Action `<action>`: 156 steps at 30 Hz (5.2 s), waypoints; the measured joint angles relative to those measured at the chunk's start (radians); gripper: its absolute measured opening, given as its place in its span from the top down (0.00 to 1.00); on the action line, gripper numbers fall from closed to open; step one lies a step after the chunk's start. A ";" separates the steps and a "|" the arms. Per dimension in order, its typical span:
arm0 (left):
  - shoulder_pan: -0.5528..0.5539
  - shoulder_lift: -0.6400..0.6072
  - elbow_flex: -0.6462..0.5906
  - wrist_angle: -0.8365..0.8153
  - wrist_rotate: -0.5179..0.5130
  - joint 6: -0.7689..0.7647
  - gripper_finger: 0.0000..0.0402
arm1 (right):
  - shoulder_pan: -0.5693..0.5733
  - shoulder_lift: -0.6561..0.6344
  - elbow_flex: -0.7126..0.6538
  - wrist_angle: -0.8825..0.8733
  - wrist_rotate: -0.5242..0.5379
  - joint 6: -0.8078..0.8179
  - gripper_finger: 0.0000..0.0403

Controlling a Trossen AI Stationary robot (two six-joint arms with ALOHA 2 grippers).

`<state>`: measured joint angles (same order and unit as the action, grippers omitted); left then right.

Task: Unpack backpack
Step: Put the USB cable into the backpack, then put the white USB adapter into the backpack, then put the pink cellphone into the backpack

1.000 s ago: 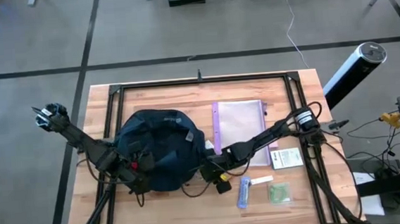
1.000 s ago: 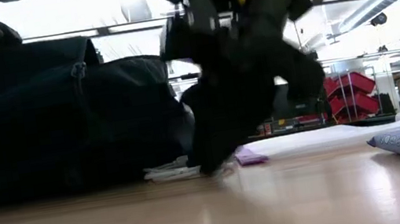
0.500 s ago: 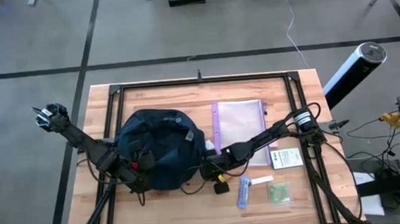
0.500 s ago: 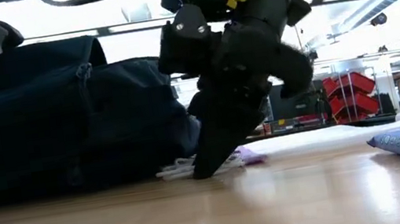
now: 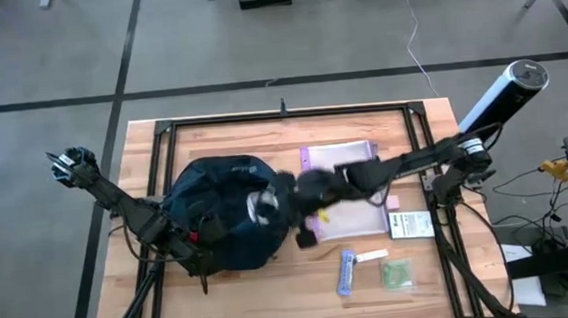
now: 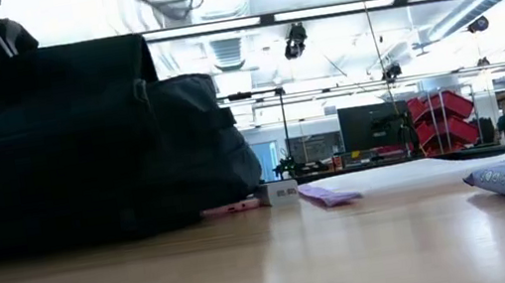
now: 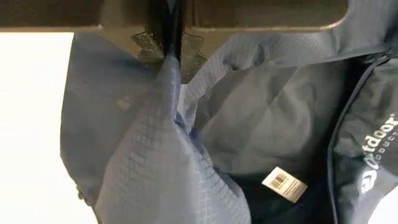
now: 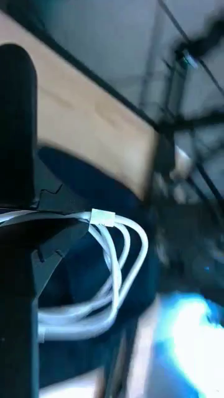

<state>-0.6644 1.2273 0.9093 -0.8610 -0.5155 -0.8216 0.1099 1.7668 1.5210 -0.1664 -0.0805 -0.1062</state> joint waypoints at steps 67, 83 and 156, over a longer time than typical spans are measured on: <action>0.000 -0.207 0.058 -0.569 -0.154 -0.385 1.00 | -0.133 -0.083 -0.389 -0.111 0.036 -0.086 0.53; 0.000 -0.182 0.057 -0.507 -0.158 -0.393 1.00 | -0.156 0.143 -0.301 -0.113 -0.102 -0.031 0.31; 0.000 -0.066 0.012 -0.126 -0.160 -0.148 1.00 | -0.147 0.078 -0.036 -0.057 0.102 0.066 0.16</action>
<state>-0.6643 1.1616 0.9211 -0.9865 -0.6758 -0.9699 -0.0368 1.8449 1.4845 -0.2234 0.0215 -0.0406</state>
